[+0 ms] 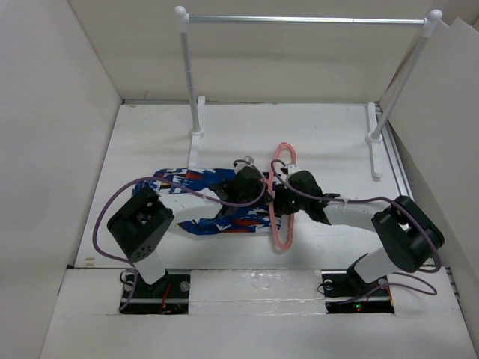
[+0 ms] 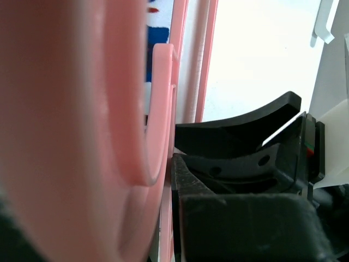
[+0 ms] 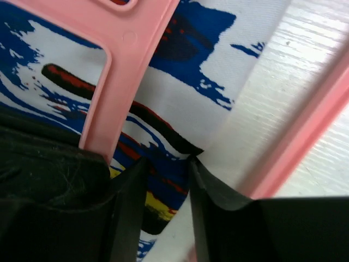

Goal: Place the trousers on the hanger

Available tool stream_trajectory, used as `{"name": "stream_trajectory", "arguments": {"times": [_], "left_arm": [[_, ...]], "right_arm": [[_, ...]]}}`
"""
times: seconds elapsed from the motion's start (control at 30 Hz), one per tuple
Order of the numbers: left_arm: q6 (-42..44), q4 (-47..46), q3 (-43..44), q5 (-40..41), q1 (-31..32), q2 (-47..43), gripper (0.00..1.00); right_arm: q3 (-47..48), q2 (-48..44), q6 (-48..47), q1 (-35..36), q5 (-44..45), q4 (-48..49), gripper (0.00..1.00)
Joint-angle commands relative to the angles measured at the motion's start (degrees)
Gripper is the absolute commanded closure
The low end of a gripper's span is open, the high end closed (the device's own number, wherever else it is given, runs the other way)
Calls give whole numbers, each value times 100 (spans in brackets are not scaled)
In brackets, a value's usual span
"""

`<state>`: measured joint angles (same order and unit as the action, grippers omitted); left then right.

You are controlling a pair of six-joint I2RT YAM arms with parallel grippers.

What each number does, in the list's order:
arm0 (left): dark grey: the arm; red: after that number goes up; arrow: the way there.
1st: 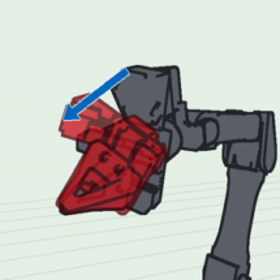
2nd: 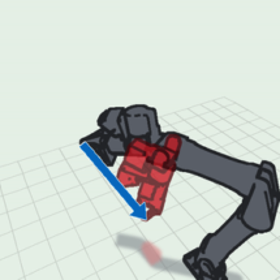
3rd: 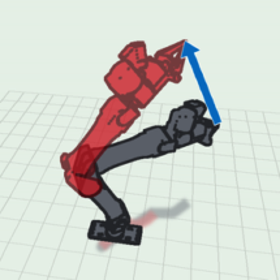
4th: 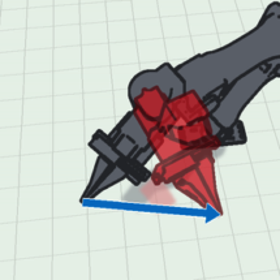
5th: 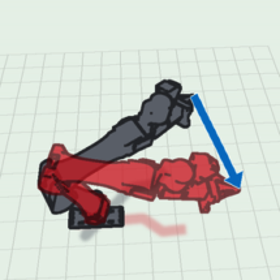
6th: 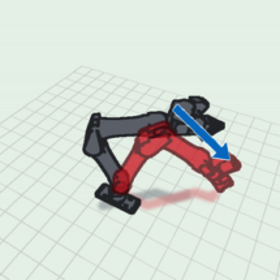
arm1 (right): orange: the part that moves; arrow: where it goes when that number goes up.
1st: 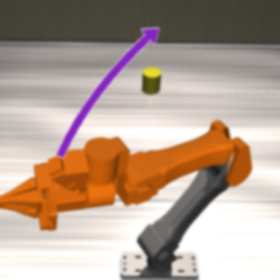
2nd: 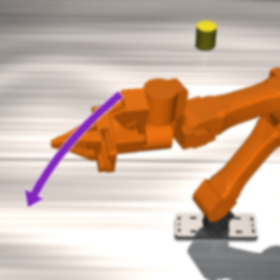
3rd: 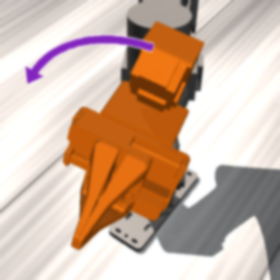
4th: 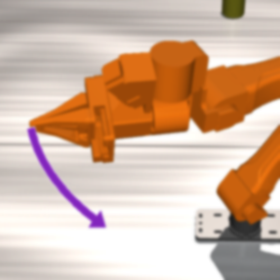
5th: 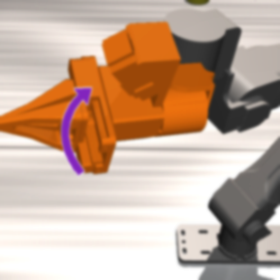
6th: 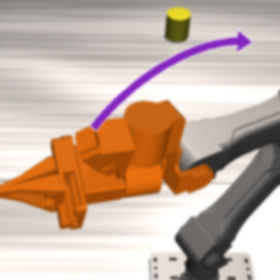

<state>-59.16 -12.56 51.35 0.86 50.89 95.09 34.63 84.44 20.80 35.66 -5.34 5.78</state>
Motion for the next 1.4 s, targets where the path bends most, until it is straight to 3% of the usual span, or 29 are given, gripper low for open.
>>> {"name": "stream_trajectory", "arguments": {"times": [0.0, 0.1, 0.17, 0.3, 0.37, 0.57, 0.73, 0.87, 1.1, 1.37], "left_arm": [[97, 253, -11, 212, -18, -8, 100], [185, 254, -64, 309, -18, -60, 100], [203, 306, -125, 397, -18, -104, 100], [413, 526, -143, 652, -18, -201, 100], [545, 605, -204, 783, -18, -315, 100], [870, 763, -669, 968, -246, -815, 100], [1107, 816, -1057, 1065, -352, -1185, 100], [1345, 1088, -1101, 1223, -352, -1352, 100], [1495, 1756, -829, 1785, -352, -1440, 100], [1381, 1888, -320, 2120, -115, -1652, 100]], "right_arm": [[-193, 387, 214, 11, -625, 792, 61], [-317, 476, 355, 11, -740, 1074, 67], [-334, 415, 311, -58, -880, 1162, 100], [-212, -286, 110, -409, -767, 742, 100], [-45, -788, -189, -594, -592, 50, 100], [-18, -2070, -786, -1833, -897, -926, 100], [-35, -2581, -1314, -2887, -1153, -1404, 100], [-9, -2513, -1595, -3600, -1434, -1474, 100], [105, -2003, -1834, -4119, -1566, -1273, 100], [-17, -1457, -1886, -4120, -1785, -956, 100]]}}
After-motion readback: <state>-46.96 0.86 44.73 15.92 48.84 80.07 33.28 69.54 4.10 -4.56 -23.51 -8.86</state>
